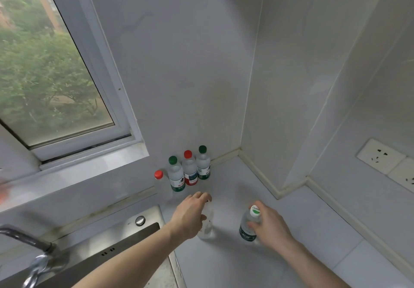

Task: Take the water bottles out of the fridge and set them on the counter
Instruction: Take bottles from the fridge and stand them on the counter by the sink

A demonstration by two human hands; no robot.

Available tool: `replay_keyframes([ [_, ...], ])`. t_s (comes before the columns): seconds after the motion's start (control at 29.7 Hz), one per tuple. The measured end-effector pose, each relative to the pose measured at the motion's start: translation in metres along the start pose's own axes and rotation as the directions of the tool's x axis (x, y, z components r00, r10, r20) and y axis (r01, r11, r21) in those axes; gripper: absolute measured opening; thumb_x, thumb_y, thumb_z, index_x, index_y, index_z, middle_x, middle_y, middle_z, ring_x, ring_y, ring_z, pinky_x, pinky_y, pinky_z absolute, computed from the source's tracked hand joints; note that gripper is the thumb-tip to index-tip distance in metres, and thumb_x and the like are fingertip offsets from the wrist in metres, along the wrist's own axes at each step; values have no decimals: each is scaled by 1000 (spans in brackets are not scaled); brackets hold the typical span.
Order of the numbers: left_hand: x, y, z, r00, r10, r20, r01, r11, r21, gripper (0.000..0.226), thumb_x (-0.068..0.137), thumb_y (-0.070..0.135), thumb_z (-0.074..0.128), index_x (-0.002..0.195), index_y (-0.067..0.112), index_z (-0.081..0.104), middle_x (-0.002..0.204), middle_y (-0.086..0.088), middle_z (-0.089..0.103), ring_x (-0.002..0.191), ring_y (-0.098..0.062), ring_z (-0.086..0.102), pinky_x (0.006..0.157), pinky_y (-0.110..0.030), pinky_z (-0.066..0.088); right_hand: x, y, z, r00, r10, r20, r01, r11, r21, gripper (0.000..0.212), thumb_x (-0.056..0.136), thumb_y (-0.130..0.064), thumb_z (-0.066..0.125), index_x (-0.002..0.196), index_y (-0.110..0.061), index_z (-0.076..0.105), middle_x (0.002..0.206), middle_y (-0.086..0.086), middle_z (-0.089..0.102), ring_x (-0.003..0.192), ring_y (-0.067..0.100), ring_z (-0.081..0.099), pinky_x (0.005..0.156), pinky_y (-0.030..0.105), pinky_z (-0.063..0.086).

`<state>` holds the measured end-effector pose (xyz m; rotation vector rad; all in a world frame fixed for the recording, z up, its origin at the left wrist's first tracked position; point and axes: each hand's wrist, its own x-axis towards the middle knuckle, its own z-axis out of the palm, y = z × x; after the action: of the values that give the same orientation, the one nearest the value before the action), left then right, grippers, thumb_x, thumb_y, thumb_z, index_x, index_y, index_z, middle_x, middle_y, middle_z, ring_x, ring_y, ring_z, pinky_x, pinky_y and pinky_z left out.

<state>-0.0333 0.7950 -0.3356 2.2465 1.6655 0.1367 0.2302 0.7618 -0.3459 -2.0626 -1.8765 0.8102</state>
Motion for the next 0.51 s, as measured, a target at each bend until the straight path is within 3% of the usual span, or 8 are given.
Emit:
replay_keyframes([
  [0.1,16,9,2,1000,6,-2,-6,1000,14,54,89,10,74,134,27,48,133,6,56,114,-22,54,92,-36,50,8,-2,0,999,-3,-38,2,1000,-14,29,91,-21,69,114,-24,52,100,-8,54,100,29,61,75,32,40],
  [0.24,43,23,4,999,-14,-42,14,1000,-5,57,88,3,71,135,25,49,135,5,56,114,-23,55,86,-33,50,30,-2,-6,997,-6,-72,5,1000,-8,29,93,-18,67,116,-18,50,108,1,62,105,34,61,75,36,39],
  [0.51,108,48,-2,997,-22,-69,24,1000,19,53,91,4,66,138,18,46,133,-5,58,112,-31,59,78,-39,47,80,-8,-15,997,-1,-83,0,1000,-15,34,94,-10,63,125,-15,47,114,9,67,107,35,64,78,39,49],
])
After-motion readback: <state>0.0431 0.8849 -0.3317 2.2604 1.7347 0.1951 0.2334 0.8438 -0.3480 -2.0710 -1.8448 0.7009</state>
